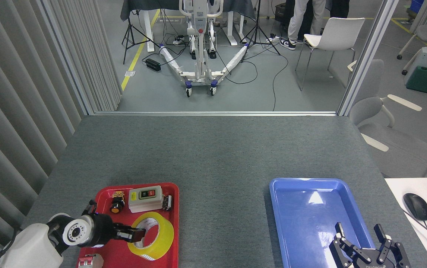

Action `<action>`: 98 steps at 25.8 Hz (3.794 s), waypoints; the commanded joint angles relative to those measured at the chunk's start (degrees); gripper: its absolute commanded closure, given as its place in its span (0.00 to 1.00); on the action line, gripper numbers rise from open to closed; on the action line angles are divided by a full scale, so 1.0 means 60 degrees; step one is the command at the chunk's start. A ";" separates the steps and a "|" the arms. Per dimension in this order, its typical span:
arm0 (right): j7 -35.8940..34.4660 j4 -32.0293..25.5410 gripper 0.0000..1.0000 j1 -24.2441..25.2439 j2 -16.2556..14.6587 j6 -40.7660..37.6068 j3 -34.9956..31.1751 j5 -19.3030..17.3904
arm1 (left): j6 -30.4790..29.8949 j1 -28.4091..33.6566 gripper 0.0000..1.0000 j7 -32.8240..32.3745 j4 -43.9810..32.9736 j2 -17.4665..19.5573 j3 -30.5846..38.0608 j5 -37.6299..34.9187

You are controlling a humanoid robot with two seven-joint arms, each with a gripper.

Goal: Place and move tape with both arms
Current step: 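Lift the yellow tape with the left hand and carry it toward the blue tray, then move the right gripper to the tape and grasp it from the left hand, then release the left hand and lower the tape into the blue tray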

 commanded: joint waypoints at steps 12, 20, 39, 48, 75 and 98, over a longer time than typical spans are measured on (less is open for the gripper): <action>-0.0249 0.0191 0.00 0.0034 -0.0351 -0.1720 -0.0709 -0.0403 | -0.5681 0.0885 1.00 0.4223 0.3649 -0.4553 0.2553 0.0733; -0.0689 0.0176 0.00 0.0356 -0.0527 -0.1822 -0.0651 -0.0432 | -0.5681 0.0153 1.00 0.4560 0.3195 -0.4274 0.0898 0.0806; -0.0704 -0.0131 0.00 0.0268 -0.1172 -0.7447 0.0272 -0.1370 | -0.5681 0.0446 1.00 0.5161 0.1598 -0.3615 -0.0523 0.1055; -0.0660 -0.0278 0.00 -0.0610 -0.1333 -0.7447 0.1869 -0.1370 | -0.5681 0.0417 1.00 0.5439 0.0558 -0.3308 -0.1417 0.1055; -0.0909 -0.0512 0.07 -0.0991 -0.1860 -0.7447 0.3656 -0.1326 | -0.5417 0.0373 1.00 0.5454 0.0588 -0.3395 -0.1637 0.1041; -0.0997 -0.0512 1.00 -0.1006 -0.2182 -0.7447 0.3641 -0.1326 | -0.4714 0.0387 0.00 0.5498 0.0470 -0.3337 -0.1578 0.1055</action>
